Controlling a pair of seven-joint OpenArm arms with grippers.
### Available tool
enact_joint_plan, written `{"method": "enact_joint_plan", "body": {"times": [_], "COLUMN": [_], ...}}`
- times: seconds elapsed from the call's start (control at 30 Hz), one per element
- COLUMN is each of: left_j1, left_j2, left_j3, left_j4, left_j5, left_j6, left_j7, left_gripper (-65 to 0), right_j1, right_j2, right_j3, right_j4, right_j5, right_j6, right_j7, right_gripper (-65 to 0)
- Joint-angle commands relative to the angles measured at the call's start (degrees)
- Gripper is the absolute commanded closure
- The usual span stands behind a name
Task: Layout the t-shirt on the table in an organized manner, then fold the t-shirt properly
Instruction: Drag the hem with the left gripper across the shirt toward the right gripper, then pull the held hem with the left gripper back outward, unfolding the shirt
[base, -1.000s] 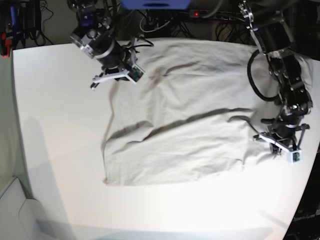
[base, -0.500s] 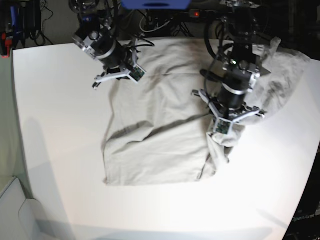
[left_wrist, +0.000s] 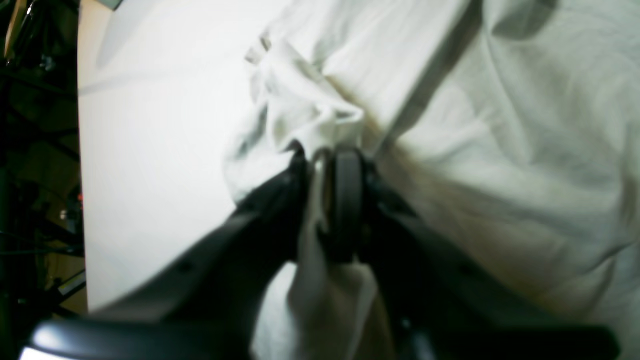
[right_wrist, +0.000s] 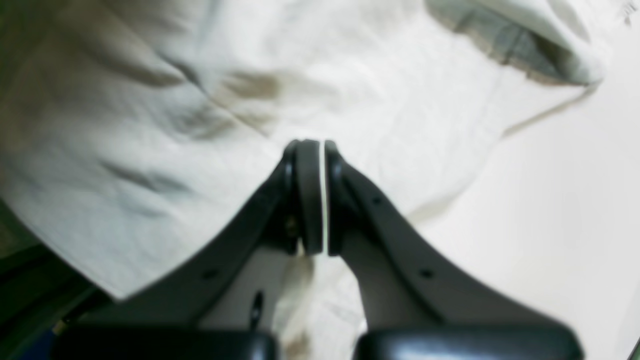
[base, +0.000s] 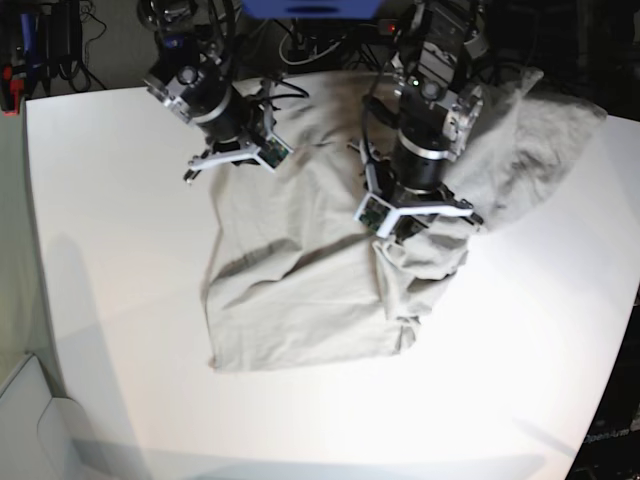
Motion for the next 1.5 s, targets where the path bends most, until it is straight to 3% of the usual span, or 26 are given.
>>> {"method": "enact_joint_plan", "body": {"times": [0.0,0.1,0.3,0.53,0.6,0.73,0.87,1.0,1.47], "left_j1": [-1.13,-1.49,-2.89,-9.13,-11.86,-14.32,-16.17,-20.56,-33.49], "left_j2": [0.16,1.3,4.29,10.61,10.61,10.61,8.42,7.8,8.07], "left_j3": [0.33,0.33,-1.25,-16.9,-22.08,-28.06,-28.77,-29.73,-32.11], "left_j4": [1.47,1.47,1.82,-0.2,-1.34,-6.79,-14.18,-22.44,-43.1], "left_j5": [0.23,0.14,0.14,-2.05,-7.68,-18.85,-26.85,-30.01,-30.27], "left_j6": [0.54,0.46,0.46,0.1,0.1,0.02,0.46,0.54,0.54], "left_j7": [-1.12,-1.12,-1.12,-0.95,-0.33,-0.33,-0.86,-0.95,-1.12], "left_gripper": [-16.3,-19.5,-19.8,-23.0,-31.0,-53.3,-65.0,-65.0,-64.2], "right_j1": [0.25,0.78,0.86,0.95,1.04,1.83,2.1,2.18,3.24], "right_j2": [-0.09,0.0,0.09,0.09,0.0,-0.18,-0.18,-0.18,0.0], "right_j3": [-0.05,-0.05,-0.05,-0.05,-0.14,-0.14,-0.14,-0.23,-0.23], "right_j4": [1.08,1.0,1.0,0.12,-0.76,-2.34,-3.05,-3.05,-3.93], "right_j5": [0.53,0.53,0.53,0.53,0.53,0.53,0.53,0.53,0.53], "right_j6": [0.25,0.25,0.25,0.25,0.25,0.25,0.25,0.25,0.25], "right_j7": [0.93,0.93,0.93,0.93,0.93,1.02,1.02,1.02,1.02], "right_gripper": [0.0,0.0,0.0,0.0,0.0,0.0,0.0,0.0,0.0]}}
